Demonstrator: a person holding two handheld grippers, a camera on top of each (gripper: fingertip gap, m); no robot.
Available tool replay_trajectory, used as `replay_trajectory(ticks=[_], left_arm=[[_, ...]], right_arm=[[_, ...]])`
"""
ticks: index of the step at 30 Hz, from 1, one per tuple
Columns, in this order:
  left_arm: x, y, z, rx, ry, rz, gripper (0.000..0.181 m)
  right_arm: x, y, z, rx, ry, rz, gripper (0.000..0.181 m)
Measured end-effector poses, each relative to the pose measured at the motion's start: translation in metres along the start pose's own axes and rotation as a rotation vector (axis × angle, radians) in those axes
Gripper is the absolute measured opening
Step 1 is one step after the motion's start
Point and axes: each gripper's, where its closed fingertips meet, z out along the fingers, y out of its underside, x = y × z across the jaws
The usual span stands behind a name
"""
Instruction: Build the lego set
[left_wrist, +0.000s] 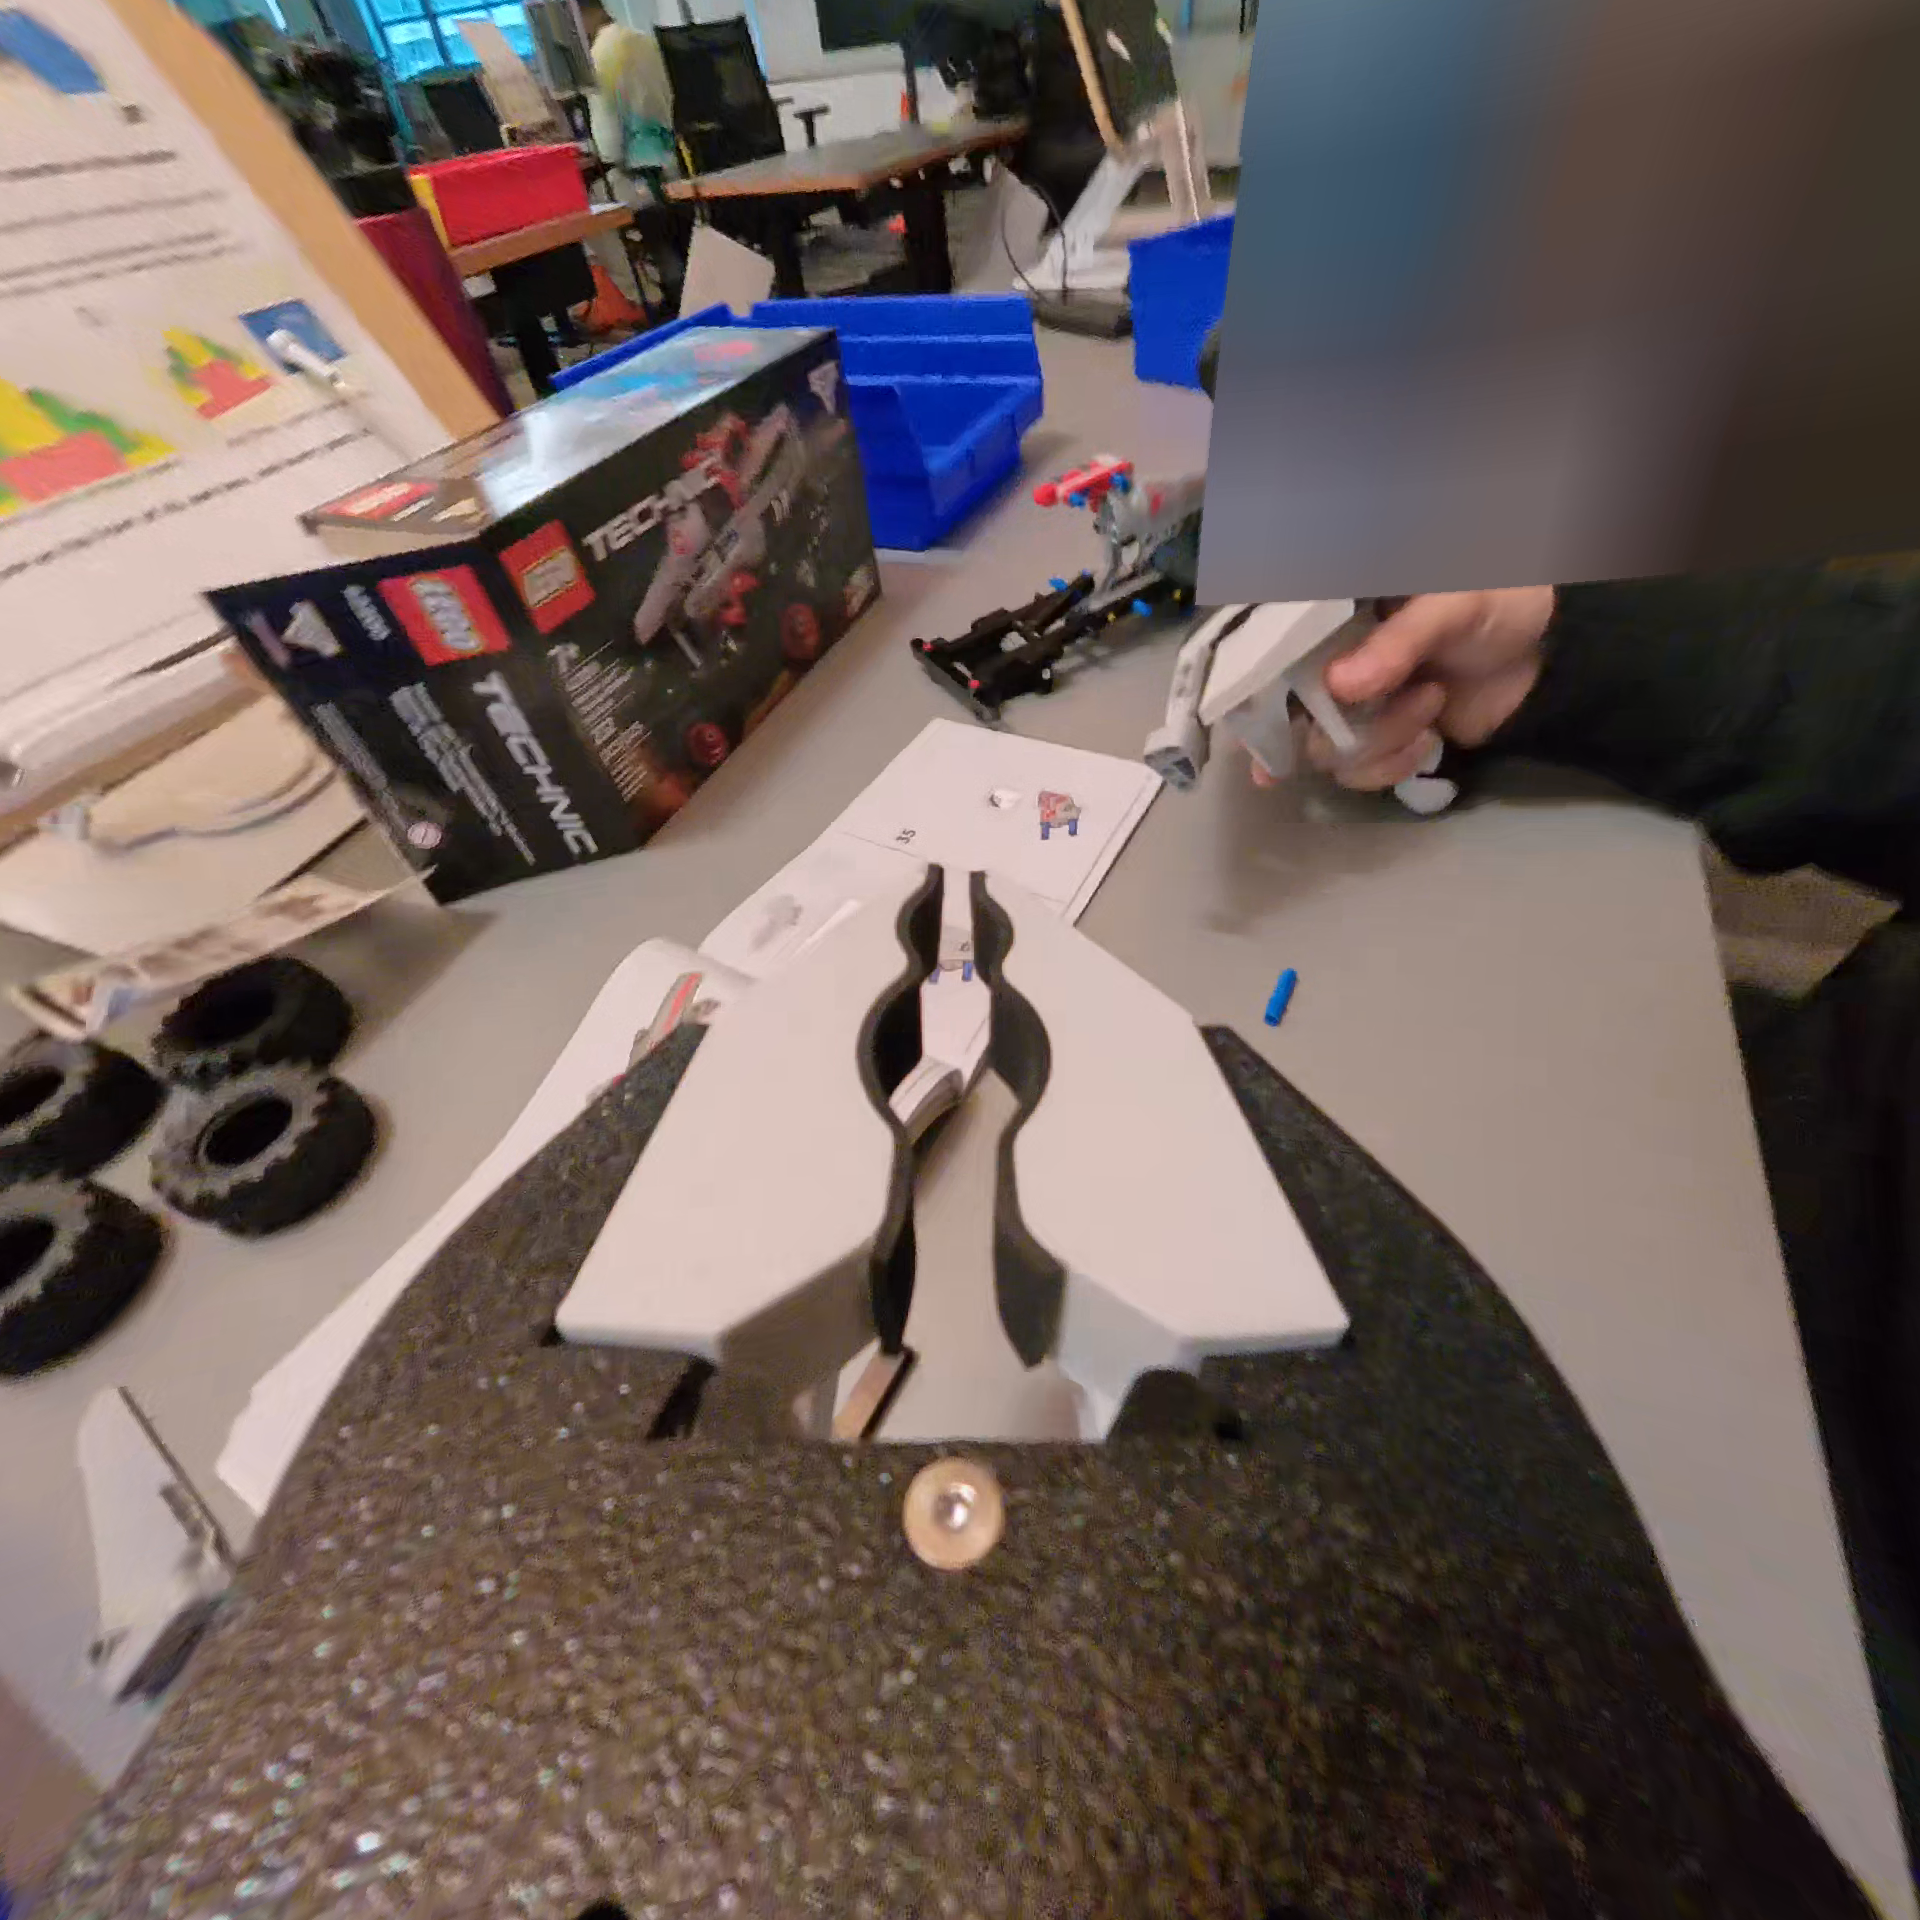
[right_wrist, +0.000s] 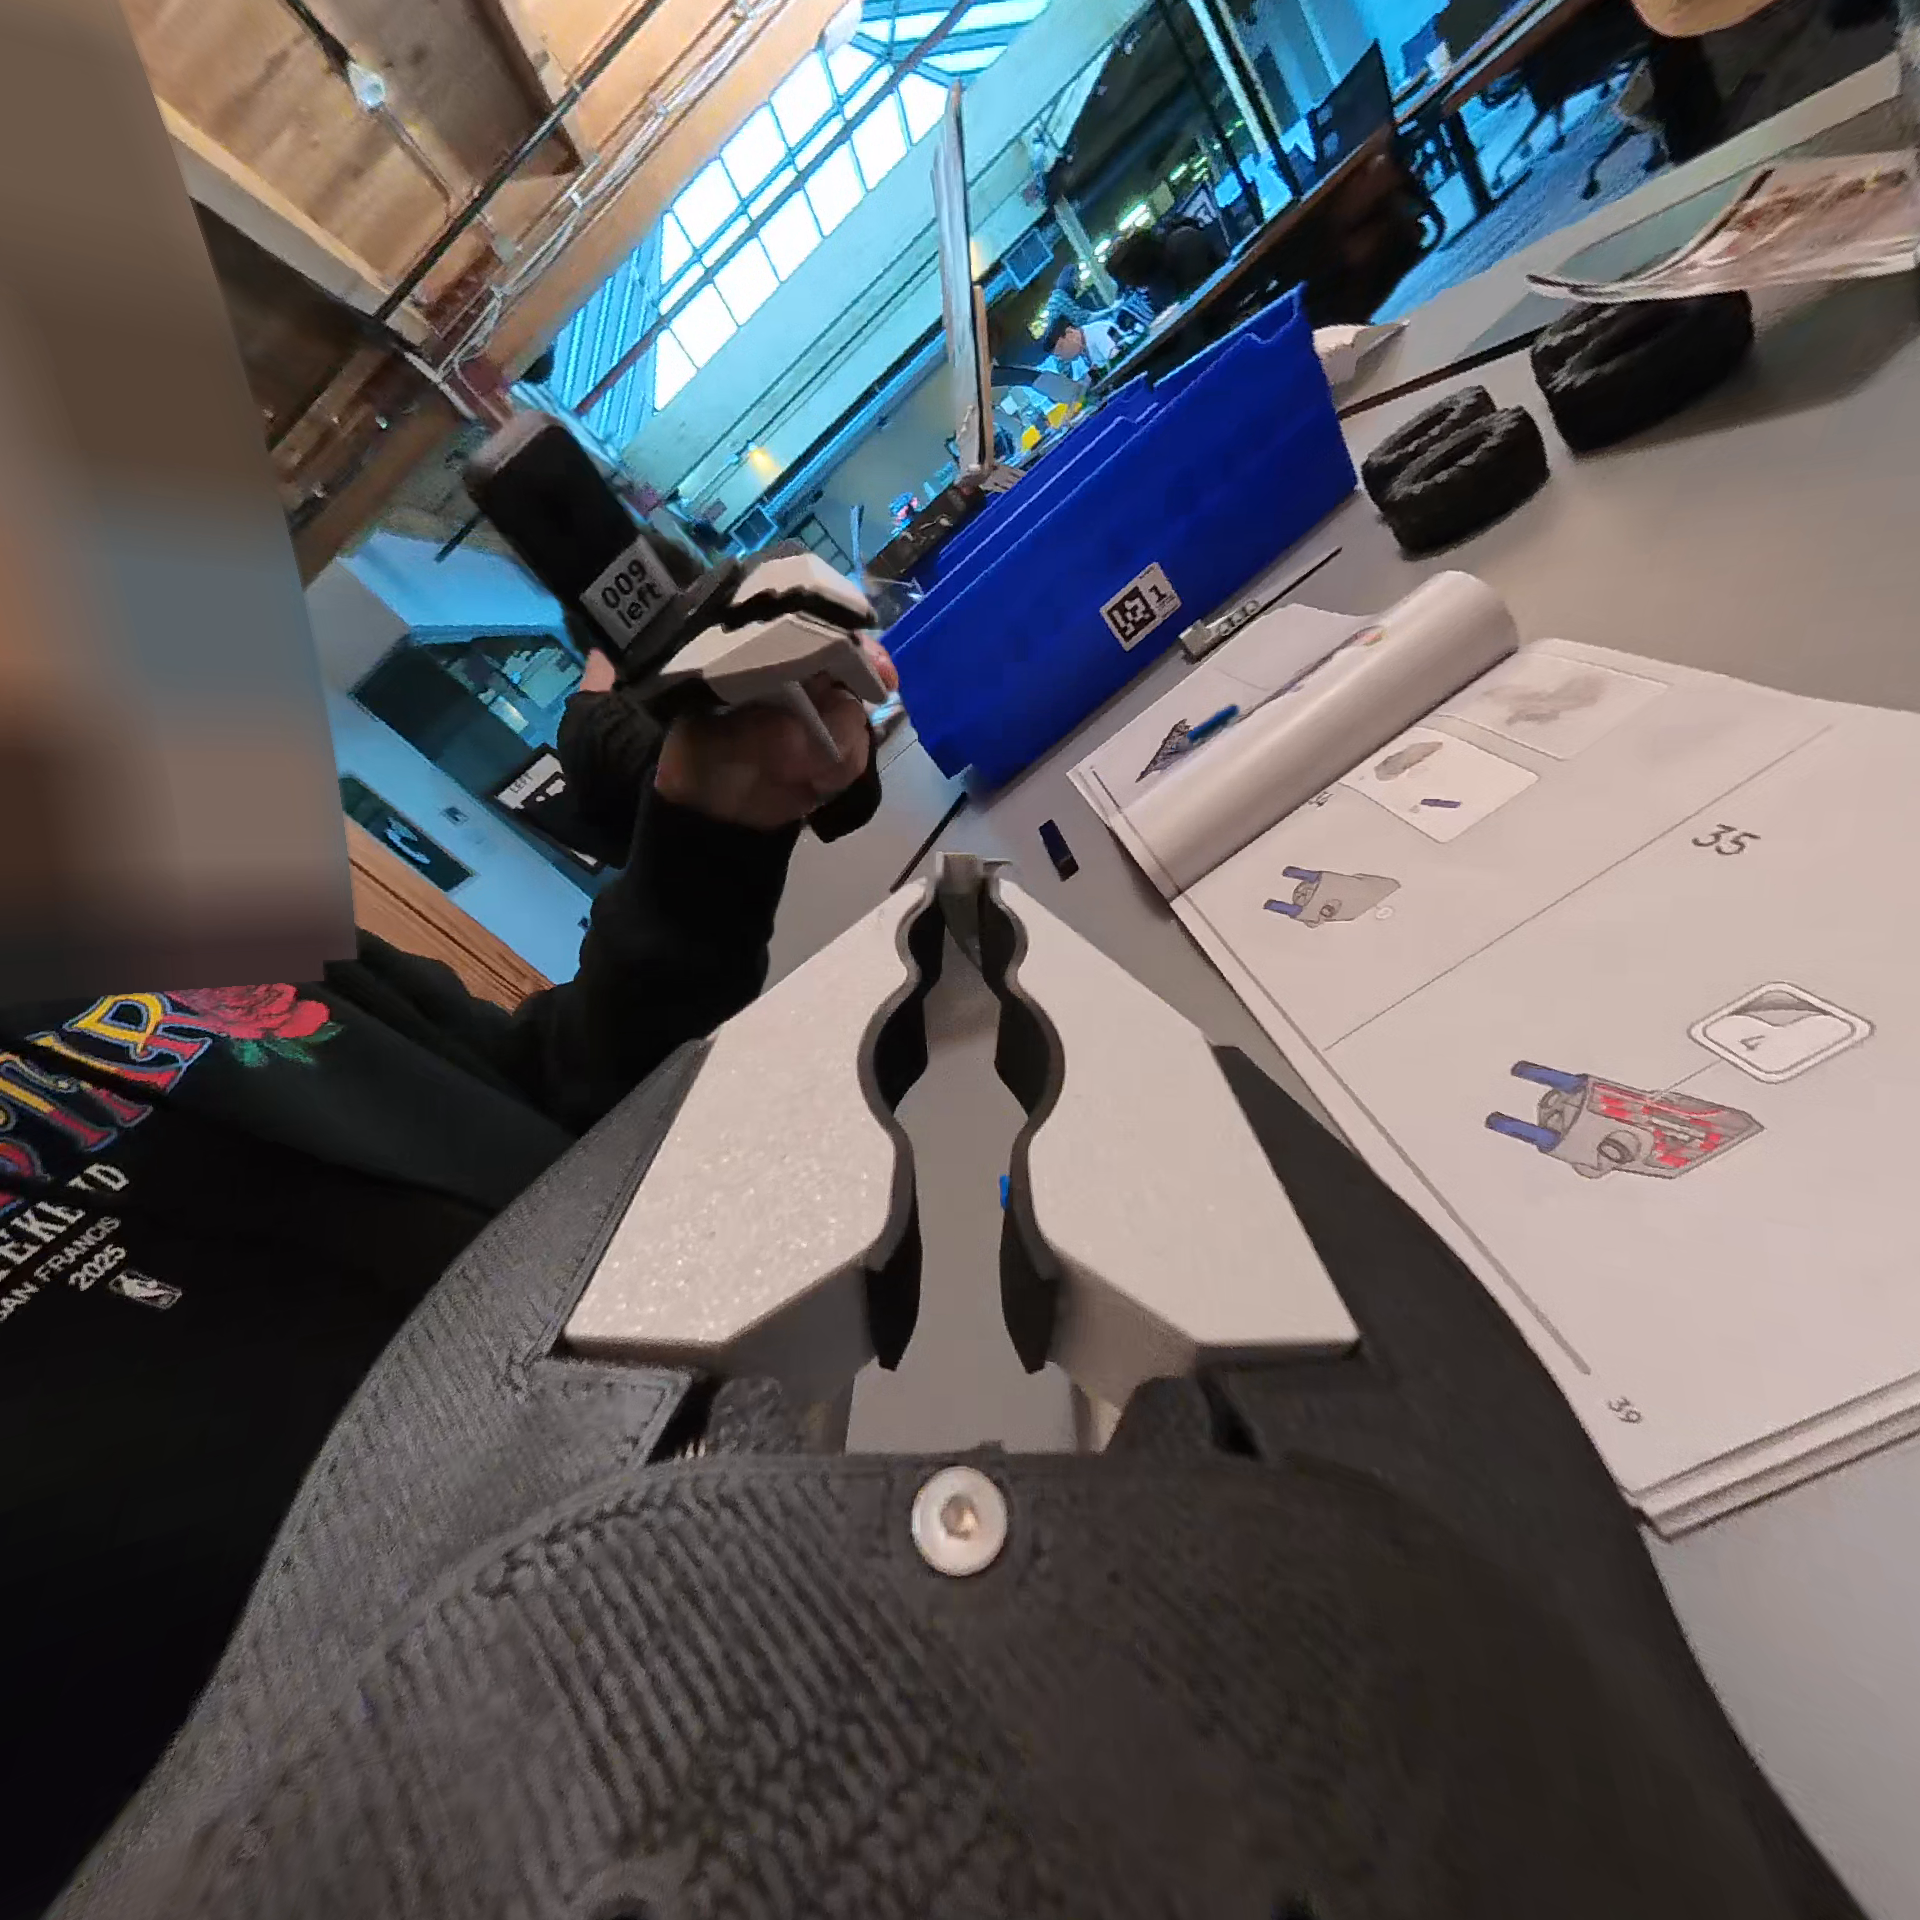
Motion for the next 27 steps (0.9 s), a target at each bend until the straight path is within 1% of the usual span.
replay_trajectory(ticks=[2, 5, 8, 11, 12, 14, 16, 17, 20, 22, 24, 26, 27], left_arm=[[-0.015, 0.009, -0.014, -0.047, -0.042, -0.028, 0.007], [-0.038, 0.029, -0.039, -0.202, -0.165, -0.026, 0.013], [-0.038, 0.052, -0.057, -0.370, -0.174, -0.025, 0.017], [-0.051, 0.061, -0.075, -0.428, -0.257, -0.054, 0.018], [-0.057, 0.062, -0.083, -0.438, -0.296, -0.084, 0.016], [-0.076, 0.070, -0.103, -0.494, -0.441, -0.148, 0.015], [-0.090, 0.085, -0.123, -0.597, -0.562, -0.176, 0.015], [-0.089, 0.094, -0.128, -0.654, -0.575, -0.188, 0.015], [-0.074, 0.119, -0.124, -0.782, -0.502, -0.257, 0.018], [-0.075, 0.130, -0.118, -0.820, -0.521, -0.275, 0.020], [-0.088, 0.136, -0.113, -0.803, -0.628, -0.294, 0.019], [-0.105, 0.138, -0.109, -0.731, -0.782, -0.273, 0.009], [-0.110, 0.141, -0.109, -0.723, -0.855, -0.258, 0.008]], right_arm=[[-0.002, 0.000, 0.000, -0.004, -0.014, 0.002, 0.005], [-0.002, 0.001, 0.000, -0.007, -0.018, 0.002, 0.005], [-0.001, 0.000, -0.001, 0.002, -0.023, 0.016, 0.005], [-0.001, 0.000, -0.001, 0.001, -0.021, 0.017, 0.005], [-0.001, 0.000, -0.001, -0.001, -0.021, 0.015, 0.005], [-0.002, 0.000, -0.001, 0.002, -0.025, 0.014, 0.005], [-0.002, 0.000, -0.001, 0.001, -0.032, 0.018, 0.005], [-0.002, 0.000, -0.001, -0.003, -0.033, 0.017, 0.005], [-0.003, 0.001, 0.000, -0.010, -0.036, 0.018, 0.005], [-0.004, 0.002, 0.000, -0.013, -0.042, 0.019, 0.005], [-0.003, 0.002, 0.001, -0.016, -0.036, 0.017, 0.005], [-0.004, 0.003, 0.001, -0.017, -0.038, 0.018, 0.005], [-0.004, 0.003, 0.001, -0.017, -0.039, 0.018, 0.005]])
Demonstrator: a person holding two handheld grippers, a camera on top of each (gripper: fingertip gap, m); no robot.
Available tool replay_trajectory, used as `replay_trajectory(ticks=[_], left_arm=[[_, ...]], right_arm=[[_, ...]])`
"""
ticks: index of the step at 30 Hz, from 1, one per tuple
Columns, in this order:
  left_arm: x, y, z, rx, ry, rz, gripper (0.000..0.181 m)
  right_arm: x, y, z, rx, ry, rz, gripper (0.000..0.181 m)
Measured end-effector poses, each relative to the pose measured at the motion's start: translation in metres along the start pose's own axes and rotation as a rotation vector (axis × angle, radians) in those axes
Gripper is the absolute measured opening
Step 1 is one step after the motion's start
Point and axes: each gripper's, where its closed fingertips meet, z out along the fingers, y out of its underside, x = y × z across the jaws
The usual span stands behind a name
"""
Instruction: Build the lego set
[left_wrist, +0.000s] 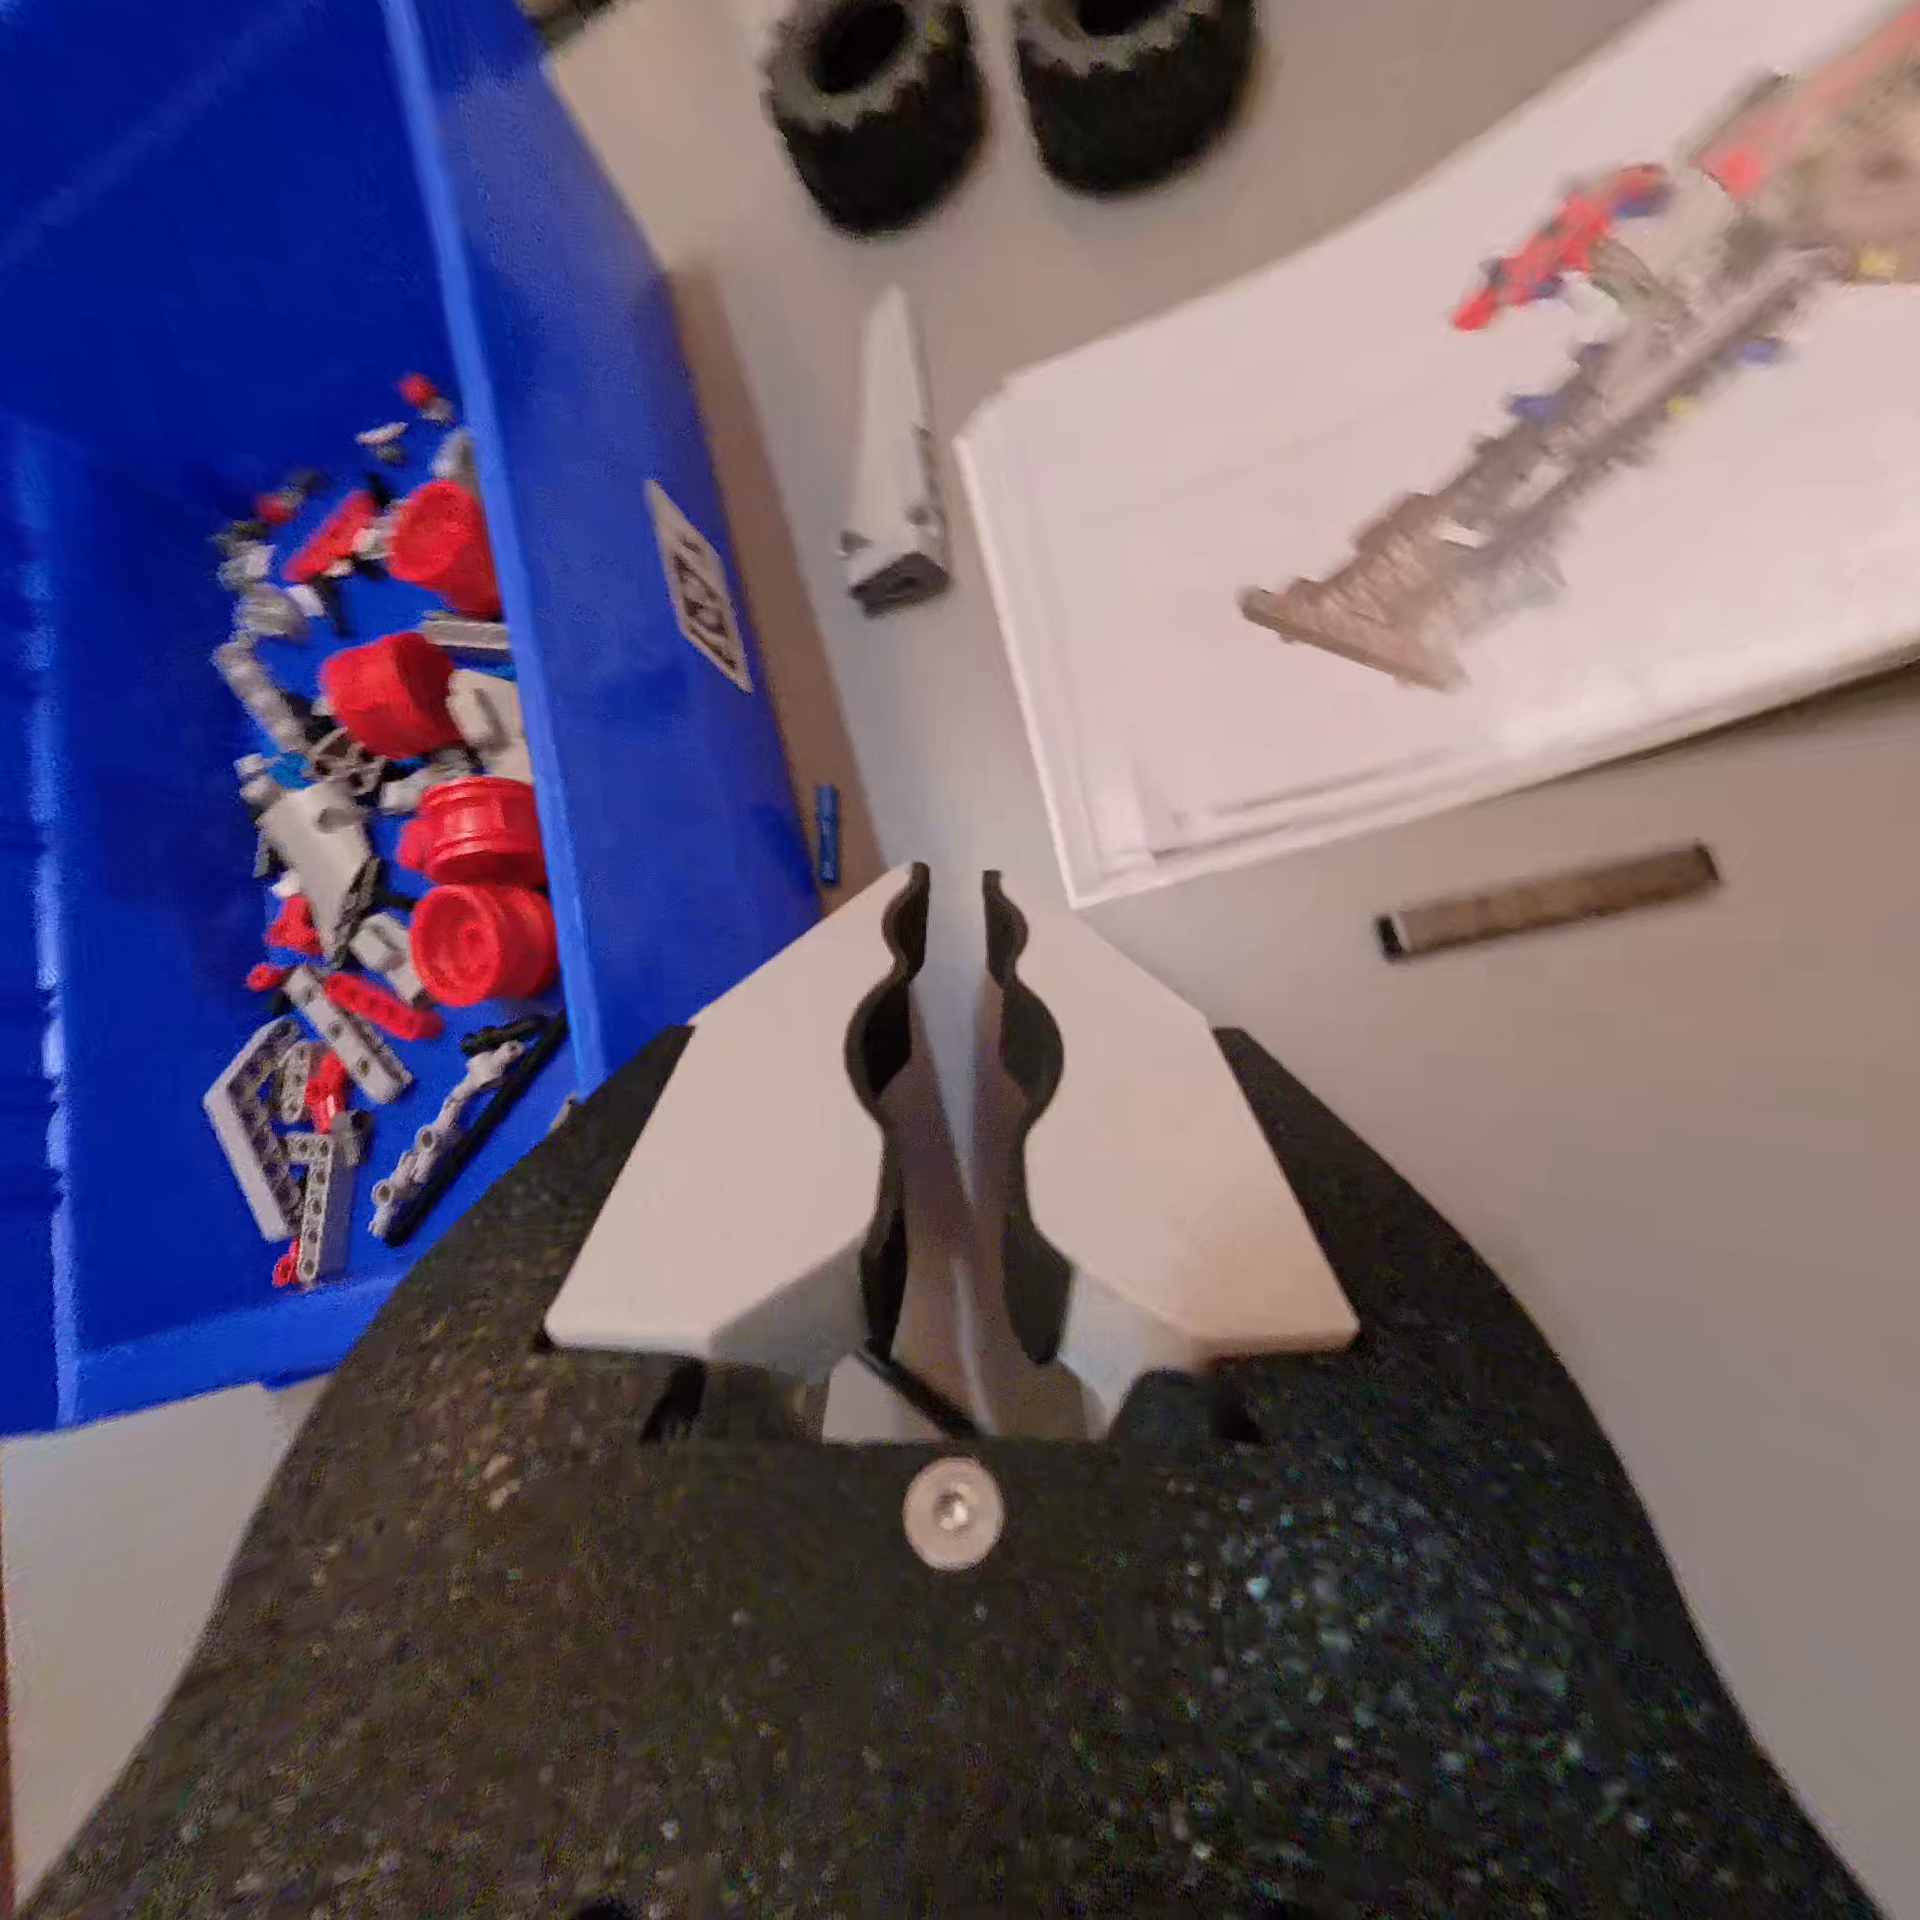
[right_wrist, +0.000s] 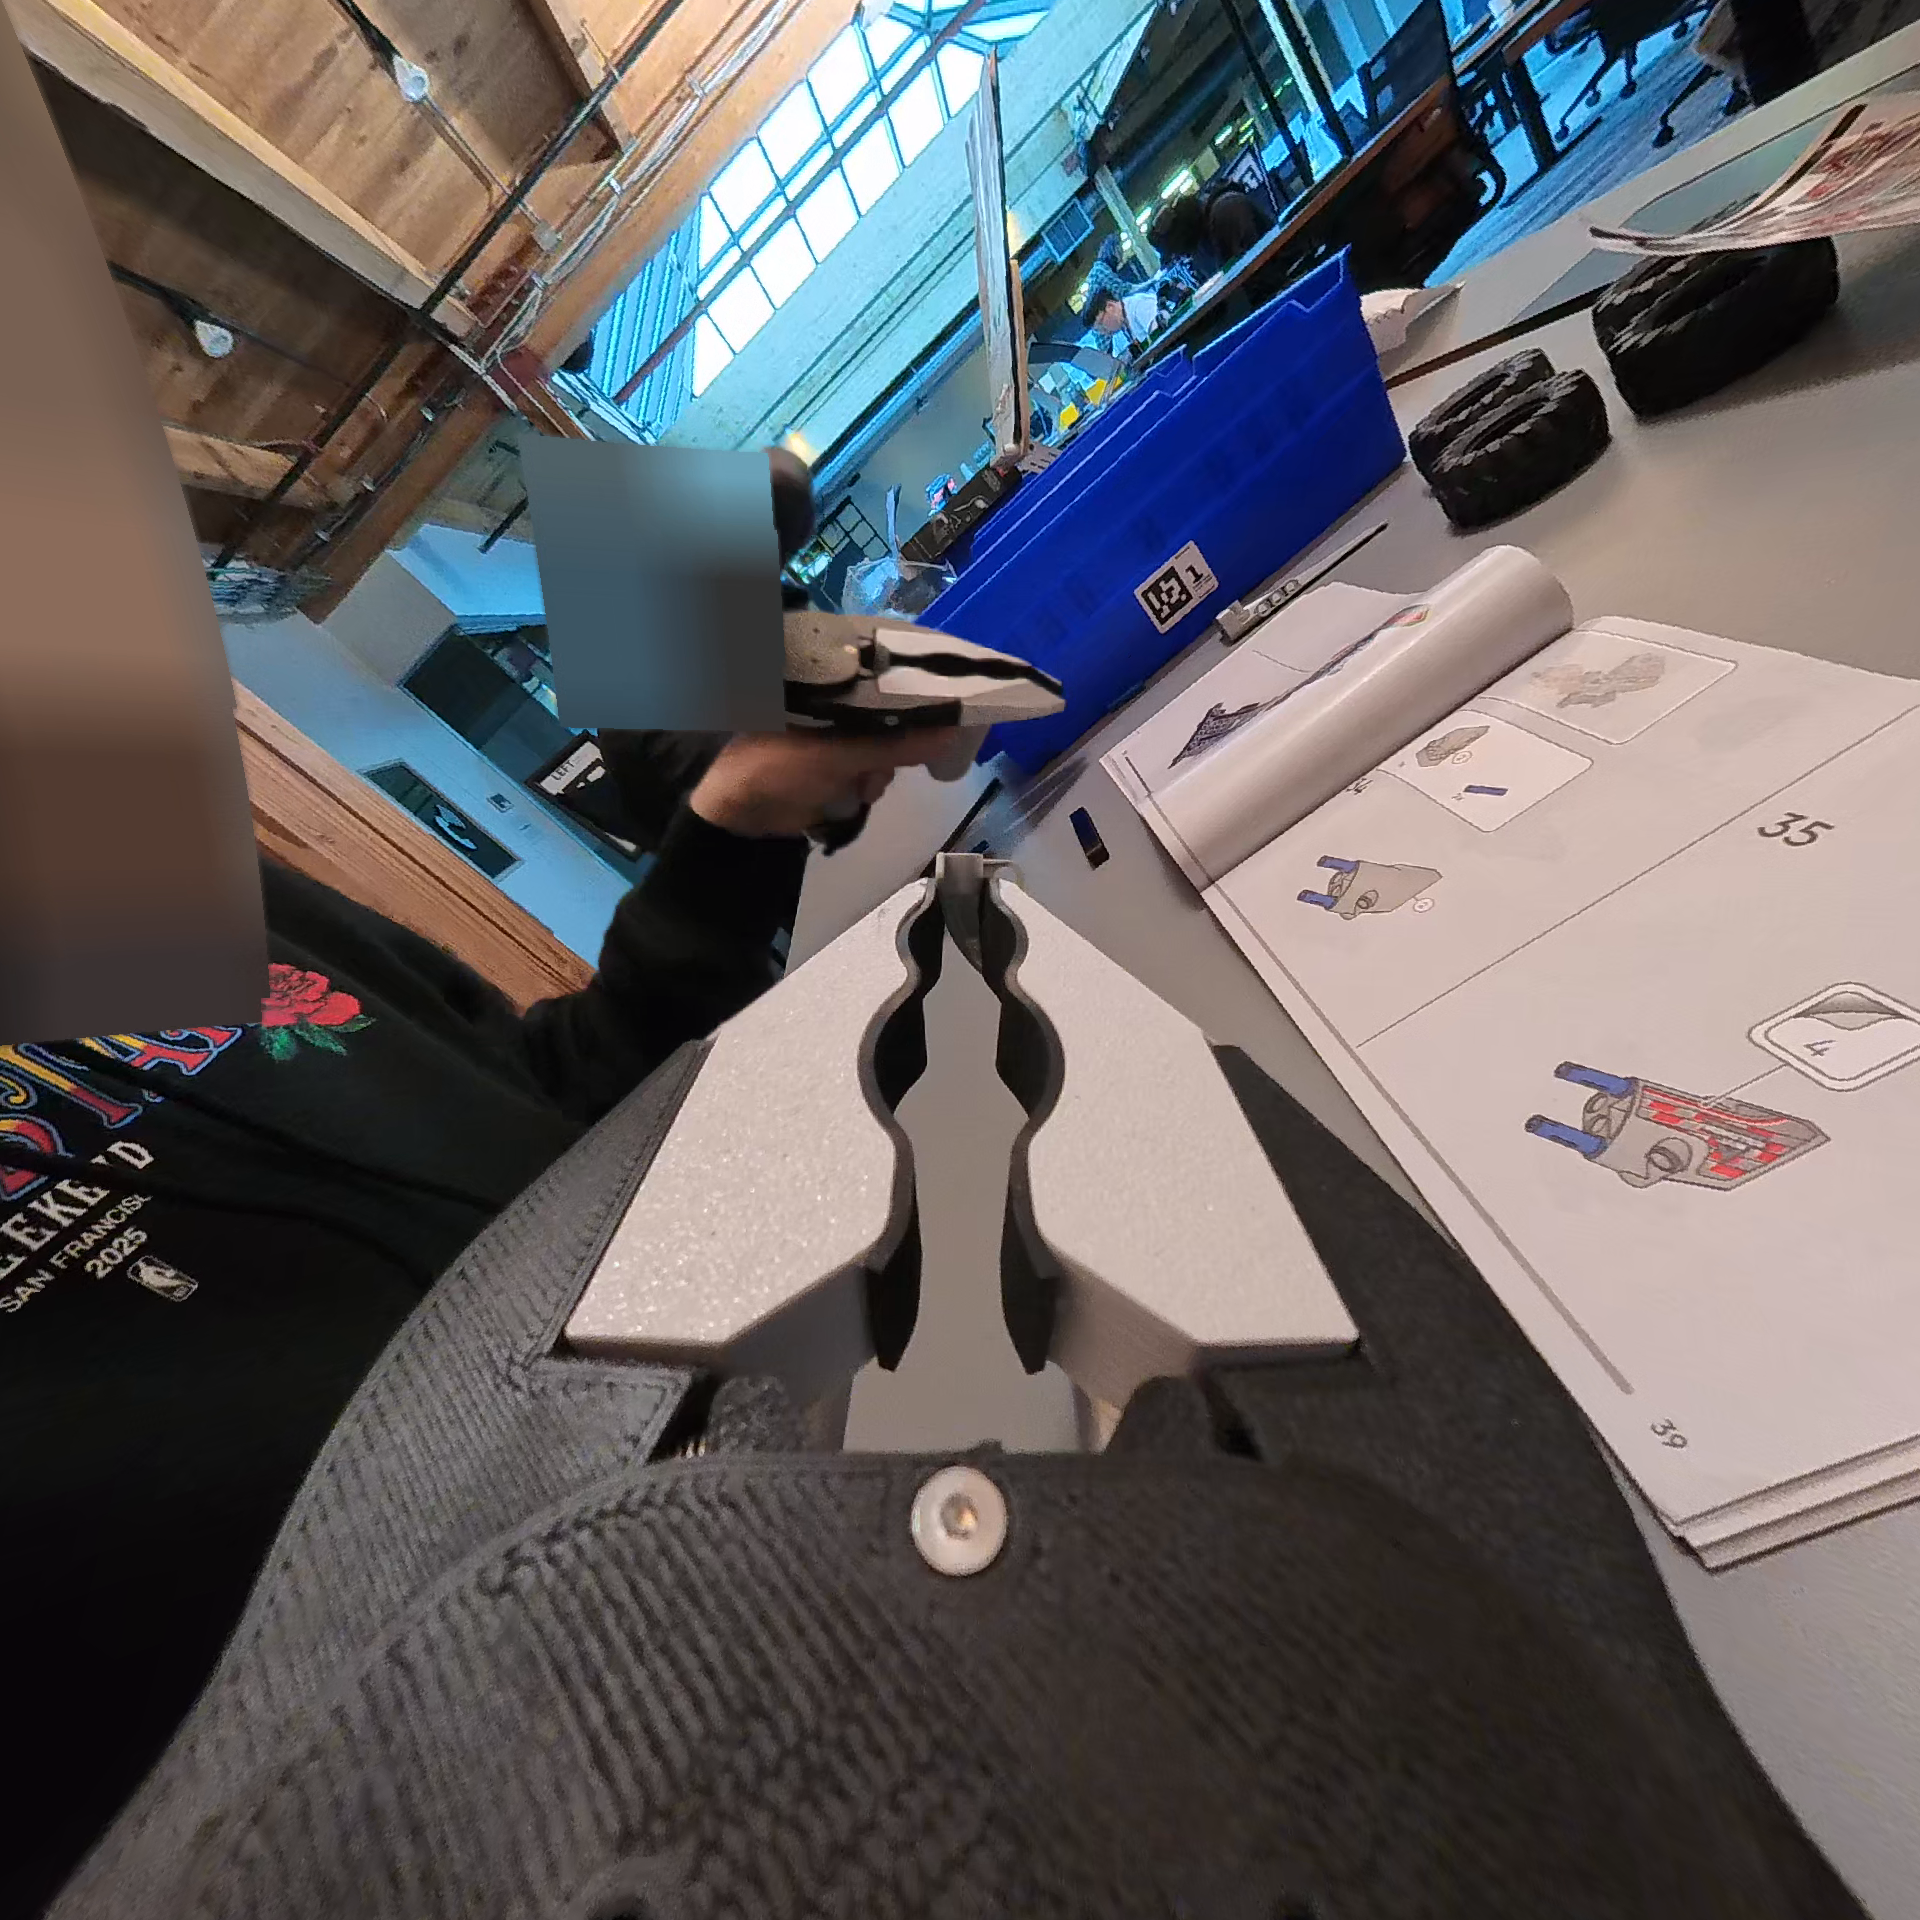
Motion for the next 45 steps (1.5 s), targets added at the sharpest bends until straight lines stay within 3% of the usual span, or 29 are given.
replay_trajectory(ticks=[2, 4, 6, 8, 14, 17, 21, 25, 27, 31, 34, 38, 40, 43, 45], left_arm=[[-0.003, 0.012, 0.003, -0.065, -0.128, 0.039, 0.007], [-0.008, 0.012, 0.003, -0.081, -0.241, 0.072, 0.023], [-0.003, 0.006, 0.009, -0.053, -0.244, 0.037, 0.000], [-0.003, 0.000, 0.017, -0.034, -0.225, -0.035, 0.002], [-0.038, -0.011, 0.022, 0.003, -0.303, -0.140, 0.036], [-0.034, 0.004, 0.031, -0.085, -0.270, -0.113, 0.044], [-0.034, 0.010, 0.041, -0.104, -0.219, -0.176, 0.039], [-0.030, 0.009, 0.048, -0.075, -0.098, -0.391, 0.028], [-0.022, 0.005, 0.052, -0.022, -0.001, -0.481, 0.004], [-0.015, 0.006, 0.046, -0.004, 0.056, -0.467, 0.002], [0.006, -0.016, 0.021, 0.116, 0.150, -0.368, 0.002], [0.108, -0.048, -0.047, 0.266, 0.612, 0.009, 0.002], [0.168, -0.036, -0.069, 0.225, 0.841, 0.238, 0.002], [0.214, -0.019, -0.066, 0.200, 0.909, 0.502, 0.002], [0.232, -0.016, -0.064, 0.196, 0.945, 0.553, 0.002]], right_arm=[[0.000, 0.000, 0.000, -0.001, -0.003, 0.002, 0.005], [-0.001, 0.000, 0.000, -0.002, -0.014, 0.004, 0.005], [-0.002, 0.000, 0.000, 0.000, -0.019, 0.007, 0.005], [-0.003, 0.000, 0.000, 0.002, -0.024, 0.005, 0.005], [-0.006, -0.001, -0.002, 0.012, -0.045, 0.001, 0.005], [-0.007, -0.001, -0.002, 0.010, -0.051, 0.004, 0.005], [-0.008, -0.001, -0.002, 0.011, -0.063, 0.007, 0.004], [-0.009, -0.001, -0.002, 0.010, -0.070, 0.009, 0.005], [-0.009, -0.001, -0.002, 0.009, -0.071, 0.011, 0.005], [-0.008, -0.001, -0.002, 0.008, -0.074, 0.016, 0.005], [-0.008, -0.001, -0.002, 0.008, -0.071, 0.017, 0.005], [-0.007, -0.002, -0.002, 0.015, -0.069, 0.022, 0.005], [-0.005, -0.004, -0.003, 0.024, -0.059, 0.025, 0.005], [-0.003, -0.002, -0.001, 0.012, -0.038, 0.022, 0.005], [-0.002, -0.002, -0.001, 0.015, -0.030, 0.020, 0.005]])
